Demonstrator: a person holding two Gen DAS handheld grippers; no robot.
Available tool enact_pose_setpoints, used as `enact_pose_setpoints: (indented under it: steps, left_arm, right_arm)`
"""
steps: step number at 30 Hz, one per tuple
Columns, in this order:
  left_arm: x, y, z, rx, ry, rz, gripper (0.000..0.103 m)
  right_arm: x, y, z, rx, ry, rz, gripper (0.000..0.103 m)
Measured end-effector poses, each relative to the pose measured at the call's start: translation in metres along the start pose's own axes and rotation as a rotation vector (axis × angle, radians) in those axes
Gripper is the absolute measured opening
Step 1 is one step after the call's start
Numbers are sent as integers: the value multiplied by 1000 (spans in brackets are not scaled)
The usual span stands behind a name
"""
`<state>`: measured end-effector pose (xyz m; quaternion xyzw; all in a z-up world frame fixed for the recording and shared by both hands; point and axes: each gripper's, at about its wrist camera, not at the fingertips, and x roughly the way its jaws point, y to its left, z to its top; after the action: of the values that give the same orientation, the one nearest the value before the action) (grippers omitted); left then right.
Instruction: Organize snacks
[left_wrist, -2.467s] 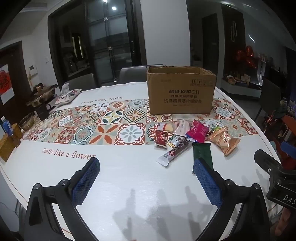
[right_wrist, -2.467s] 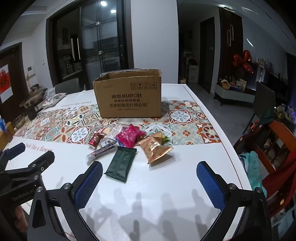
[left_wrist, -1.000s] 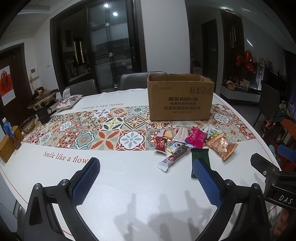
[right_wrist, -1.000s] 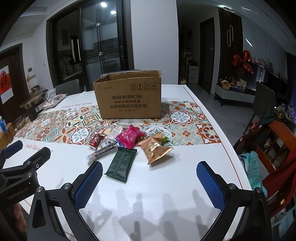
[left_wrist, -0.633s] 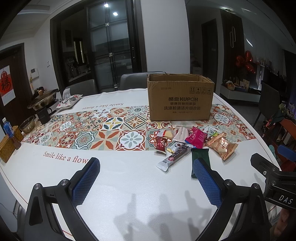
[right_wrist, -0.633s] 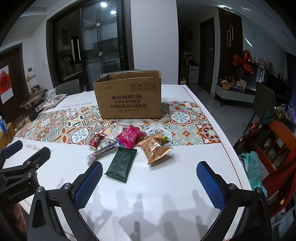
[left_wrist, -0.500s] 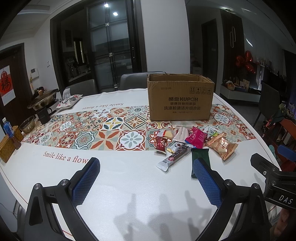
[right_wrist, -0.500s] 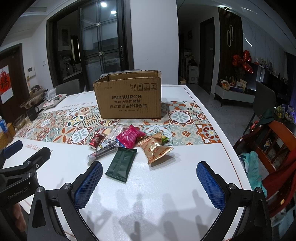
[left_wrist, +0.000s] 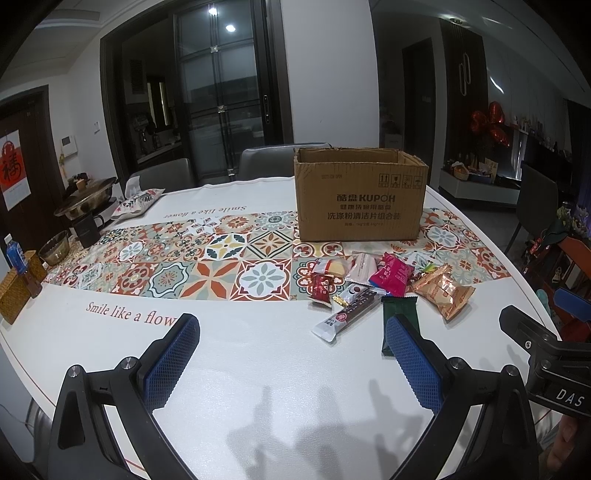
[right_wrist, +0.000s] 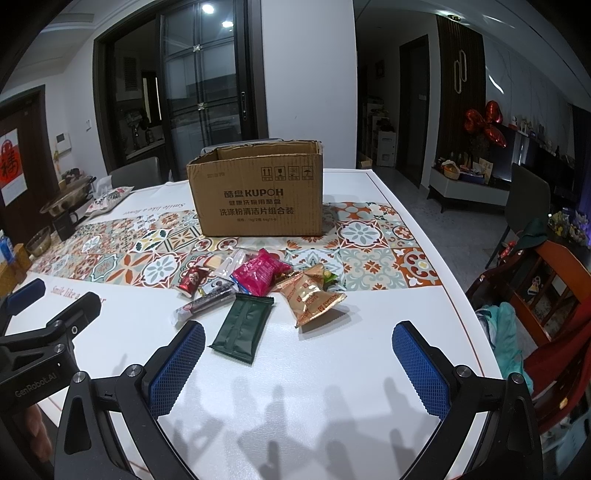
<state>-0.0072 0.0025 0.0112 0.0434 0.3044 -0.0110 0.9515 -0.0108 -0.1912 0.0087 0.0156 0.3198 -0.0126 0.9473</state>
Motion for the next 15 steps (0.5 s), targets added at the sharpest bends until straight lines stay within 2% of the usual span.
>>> enact_pose_setpoints:
  steps: [15]
  left_arm:
    - [7, 1, 0, -3, 17, -16, 102]
  right_arm:
    - [5, 5, -1, -11, 14, 11, 103]
